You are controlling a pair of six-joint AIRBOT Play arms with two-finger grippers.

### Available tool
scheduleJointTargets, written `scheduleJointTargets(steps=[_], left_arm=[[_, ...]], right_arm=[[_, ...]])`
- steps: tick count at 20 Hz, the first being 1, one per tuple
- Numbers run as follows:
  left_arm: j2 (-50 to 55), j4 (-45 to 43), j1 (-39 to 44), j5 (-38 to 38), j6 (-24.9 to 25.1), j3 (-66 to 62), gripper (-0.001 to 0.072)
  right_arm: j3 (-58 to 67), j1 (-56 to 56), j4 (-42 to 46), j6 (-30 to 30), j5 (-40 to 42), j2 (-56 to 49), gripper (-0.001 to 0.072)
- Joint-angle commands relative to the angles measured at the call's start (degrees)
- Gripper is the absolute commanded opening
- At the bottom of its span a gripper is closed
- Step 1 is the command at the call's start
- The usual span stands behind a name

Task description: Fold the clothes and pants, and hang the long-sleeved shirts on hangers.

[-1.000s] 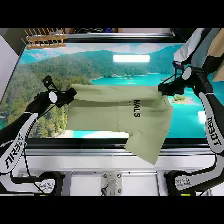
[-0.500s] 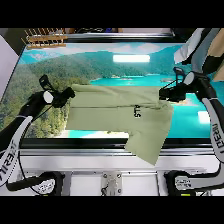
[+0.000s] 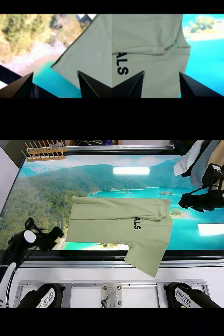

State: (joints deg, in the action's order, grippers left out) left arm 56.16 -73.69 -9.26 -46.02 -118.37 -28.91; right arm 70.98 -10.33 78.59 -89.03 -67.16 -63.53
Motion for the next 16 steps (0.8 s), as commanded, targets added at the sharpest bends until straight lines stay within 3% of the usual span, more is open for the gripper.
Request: scheduleJointTargets(steps=[1, 7, 14, 15, 16], left_arm=[[-4.3, 11.6, -2.8, 7.5, -0.4, 11.0, 0.0585], [2.9, 13.9, 5.3, 17.8, -0.6, 8.9, 0.0585], [15.3, 13.8, 9.8, 15.4, -0.6, -1.9, 0.0582], [15.9, 13.8, 10.1, 15.2, -0.6, -2.0, 0.0417], [16.0, 13.7, 10.1, 15.0, -0.6, -2.0, 0.0180]], right_arm=[[-2.1, -0.2, -1.8, 0.2, -0.3, 3.4, 0.0466], [-2.1, -0.2, -3.8, 0.2, 0.1, 3.4, 0.0466], [-2.9, -0.3, -3.6, 0.4, -3.4, 3.4, 0.0466], [-3.4, -0.3, -3.6, 0.5, -3.9, 3.5, 0.0466], [-4.3, -0.4, -3.6, 0.8, -4.5, 3.7, 0.0467]])
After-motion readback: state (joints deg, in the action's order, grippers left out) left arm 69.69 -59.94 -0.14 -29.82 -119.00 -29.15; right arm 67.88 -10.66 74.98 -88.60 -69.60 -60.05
